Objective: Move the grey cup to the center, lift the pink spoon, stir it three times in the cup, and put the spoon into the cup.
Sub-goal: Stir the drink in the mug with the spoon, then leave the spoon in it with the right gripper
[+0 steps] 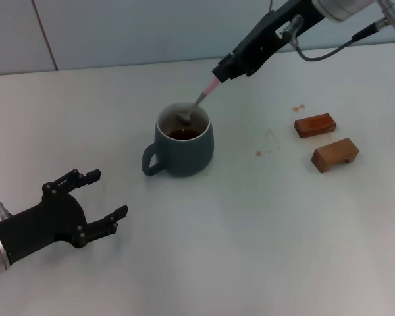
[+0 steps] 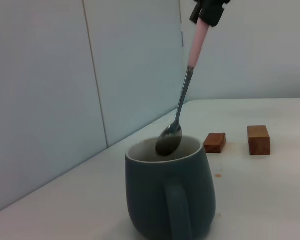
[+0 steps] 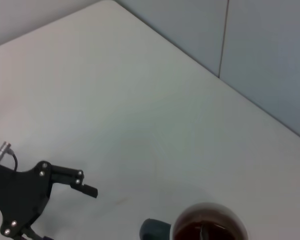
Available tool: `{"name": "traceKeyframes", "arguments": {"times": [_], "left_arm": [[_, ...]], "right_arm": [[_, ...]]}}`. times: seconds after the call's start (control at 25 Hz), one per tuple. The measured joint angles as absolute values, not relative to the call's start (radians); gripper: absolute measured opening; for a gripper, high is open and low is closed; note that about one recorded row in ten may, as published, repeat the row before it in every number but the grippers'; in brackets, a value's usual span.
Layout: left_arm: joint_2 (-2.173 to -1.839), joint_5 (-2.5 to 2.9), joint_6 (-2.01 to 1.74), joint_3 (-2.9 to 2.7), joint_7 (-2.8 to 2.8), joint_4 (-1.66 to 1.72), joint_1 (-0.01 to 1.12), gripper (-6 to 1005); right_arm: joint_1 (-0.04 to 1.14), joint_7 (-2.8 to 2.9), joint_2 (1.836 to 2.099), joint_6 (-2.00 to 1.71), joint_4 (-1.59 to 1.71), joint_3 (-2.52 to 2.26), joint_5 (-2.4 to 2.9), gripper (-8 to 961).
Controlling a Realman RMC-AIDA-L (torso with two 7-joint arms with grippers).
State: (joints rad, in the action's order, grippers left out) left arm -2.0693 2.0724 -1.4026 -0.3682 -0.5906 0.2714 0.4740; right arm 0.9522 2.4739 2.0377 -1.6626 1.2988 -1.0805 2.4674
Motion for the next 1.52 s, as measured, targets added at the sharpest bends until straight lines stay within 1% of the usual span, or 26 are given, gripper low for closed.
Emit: {"name": "traceKeyframes", "arguments": {"times": [0.24,0.48,0.68,0.8,0.96,1.2,1.44,1.52], "left_arm": [[-2.071,2.072,-1.403,-0.368,-0.591,0.269,0.474,836],[-2.071,2.072,-1.405,-0.368,-0.591,0.270,0.474,836],[-2.071,2.072,-1.406,-0.368,-0.591,0.270,0.474,836],[-2.071,2.072,-1.407,-0.369,-0.591,0.269,0.476,836],[-2.071,2.072,-1.407,-0.370,-0.591,0.268,0.478,836],[-2.071,2.072,-1.404,-0.370,-0.591,0.269,0.479,836],[-2.071,2.072,-1.403,-0.370,-0.591,0.266,0.479,836],[-2.071,2.072,-1.403,-0.370,-0.591,0.264,0.479,836]], "right_arm": [[0.984,2.447,2.038,-1.619,1.194,-1.081,2.485,111],[1.022,2.433,2.043,-1.581,1.088,-1.094,2.522,110],[1.040,2.428,2.057,-1.551,1.040,-1.130,2.523,110],[1.073,2.416,2.064,-1.518,0.987,-1.131,2.518,110],[1.091,2.410,2.063,-1.475,0.947,-1.132,2.519,110],[1.103,2.413,2.047,-1.443,0.928,-1.122,2.566,110],[1.093,2.438,2.043,-1.479,0.950,-1.116,2.614,110],[1.086,2.442,2.047,-1.504,0.968,-1.116,2.610,110]]}}
